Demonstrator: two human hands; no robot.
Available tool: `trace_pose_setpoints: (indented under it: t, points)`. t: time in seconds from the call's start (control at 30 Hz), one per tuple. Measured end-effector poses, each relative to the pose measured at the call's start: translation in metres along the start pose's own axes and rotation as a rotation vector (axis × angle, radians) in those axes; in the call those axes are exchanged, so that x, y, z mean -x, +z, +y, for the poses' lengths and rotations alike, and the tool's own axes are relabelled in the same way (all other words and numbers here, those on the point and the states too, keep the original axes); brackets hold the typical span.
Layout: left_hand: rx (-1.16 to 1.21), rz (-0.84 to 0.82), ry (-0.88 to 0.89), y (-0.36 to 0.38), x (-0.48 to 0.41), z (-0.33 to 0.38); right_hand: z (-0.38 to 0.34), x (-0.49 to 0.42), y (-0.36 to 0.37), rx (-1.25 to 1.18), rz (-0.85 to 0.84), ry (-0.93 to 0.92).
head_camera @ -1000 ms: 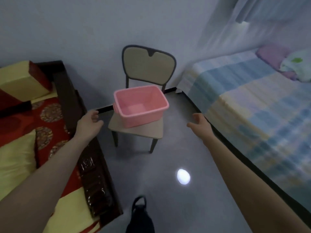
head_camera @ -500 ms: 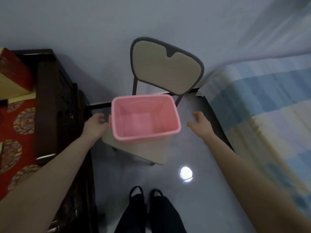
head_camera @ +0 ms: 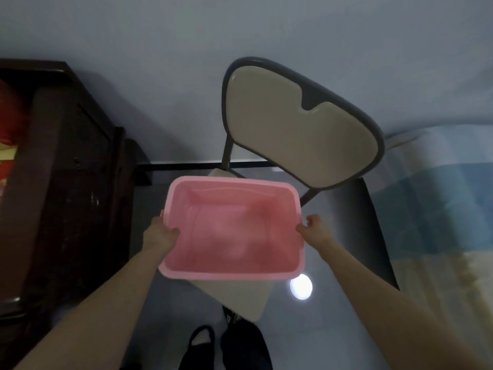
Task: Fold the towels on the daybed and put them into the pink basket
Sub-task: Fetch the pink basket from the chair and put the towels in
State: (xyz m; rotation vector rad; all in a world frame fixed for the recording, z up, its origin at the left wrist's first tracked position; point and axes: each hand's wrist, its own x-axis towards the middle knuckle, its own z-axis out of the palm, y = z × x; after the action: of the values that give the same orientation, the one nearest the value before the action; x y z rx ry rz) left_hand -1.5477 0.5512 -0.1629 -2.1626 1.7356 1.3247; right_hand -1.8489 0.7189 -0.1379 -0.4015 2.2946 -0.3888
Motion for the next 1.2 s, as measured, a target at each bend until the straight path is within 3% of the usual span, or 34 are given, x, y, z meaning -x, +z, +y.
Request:
trace_pose_setpoints:
  t: [0.13,0.3,0.5,0.7,0.97,1.2]
  points:
    - [0.021,0.048,-0.032,-0.003,-0.006,-0.002,0.000,-0.021,0.004,-0.167,-0.067,0.109]
    - [0.051,0.075,0.017,-0.033,0.000,-0.002,-0.012,-0.025,-0.013,-0.355,-0.089,0.110]
    - [0.153,0.128,0.062,-0.094,0.037,0.002,-0.077,0.003,-0.049,-0.472,-0.207,-0.026]
    - [0.477,0.295,0.068,-0.191,0.105,-0.015,-0.181,0.076,-0.069,-0.565,-0.340,-0.221]
    - [0.859,0.539,0.026,-0.305,0.262,-0.171,-0.290,0.241,0.011,-0.387,-0.624,-0.502]
    - [0.919,0.777,-0.121,-0.331,0.429,-0.370,-0.284,0.434,0.159,-0.078,-0.748,-0.776]
